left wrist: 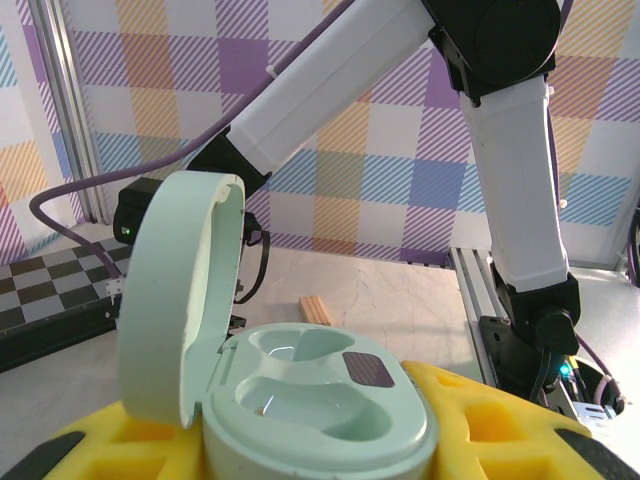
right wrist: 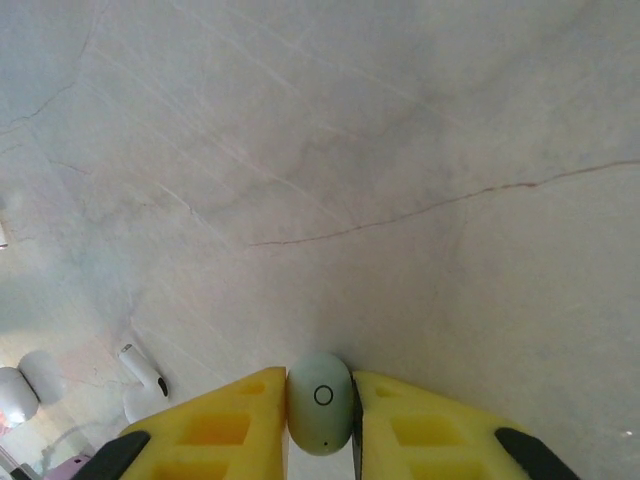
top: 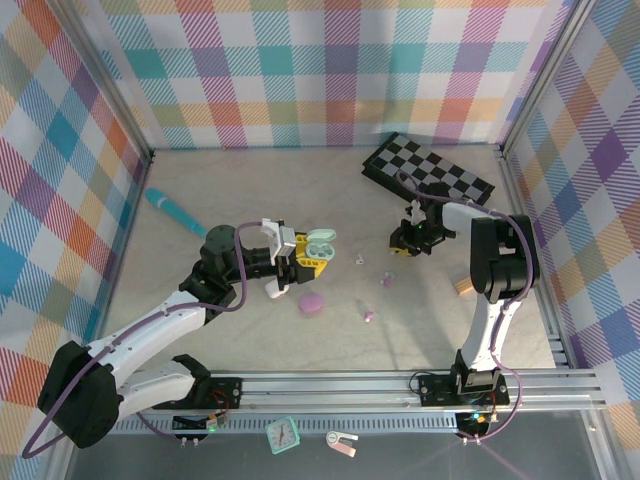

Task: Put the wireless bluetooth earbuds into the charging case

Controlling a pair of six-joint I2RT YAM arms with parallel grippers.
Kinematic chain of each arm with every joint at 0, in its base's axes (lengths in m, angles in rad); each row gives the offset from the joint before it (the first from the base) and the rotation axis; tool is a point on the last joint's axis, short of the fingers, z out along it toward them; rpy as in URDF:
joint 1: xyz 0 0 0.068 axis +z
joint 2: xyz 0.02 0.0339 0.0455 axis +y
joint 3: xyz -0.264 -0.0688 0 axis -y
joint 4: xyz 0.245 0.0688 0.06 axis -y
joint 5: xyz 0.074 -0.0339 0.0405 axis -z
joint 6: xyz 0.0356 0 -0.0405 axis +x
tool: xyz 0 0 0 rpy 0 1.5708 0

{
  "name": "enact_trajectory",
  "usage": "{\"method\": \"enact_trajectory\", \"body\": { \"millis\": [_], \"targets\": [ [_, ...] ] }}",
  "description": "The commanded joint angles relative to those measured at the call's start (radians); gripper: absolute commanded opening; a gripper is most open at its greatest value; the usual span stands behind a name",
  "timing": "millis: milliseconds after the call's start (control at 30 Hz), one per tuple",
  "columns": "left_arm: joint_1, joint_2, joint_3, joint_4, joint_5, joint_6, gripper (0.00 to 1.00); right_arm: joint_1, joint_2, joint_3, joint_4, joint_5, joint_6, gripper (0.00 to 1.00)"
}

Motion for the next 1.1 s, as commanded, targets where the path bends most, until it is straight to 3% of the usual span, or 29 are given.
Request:
{"method": "enact_trajectory", "body": {
  "millis": [0,200,600,833,1067],
  "targets": [
    [-0.004,-0.014,-0.001,0.007,0.023,0.013,0.36,0.011,0.012,0.007,0.016,0.022,0.007,0.21],
    [-0.004,-0.016,-0.003,0.004,0.021,0.013,0.36,0.051,-0.067,-0.057,0.064,0.105,0.049,0.2],
    [-0.004,0.001,-0.009,0.021,0.005,0.012,0.36,0.239,-0.258,-0.191,0.104,0.552,0.321,0.19],
    [-0.004,0.001,-0.014,0.029,-0.009,0.015,0.36,0.292,-0.333,-0.229,0.11,0.674,0.388,0.18],
    [-0.004,0.005,-0.025,0.043,-0.028,0.015,0.36,0.314,-0.392,-0.249,0.101,0.711,0.412,0.17]
  ]
}}
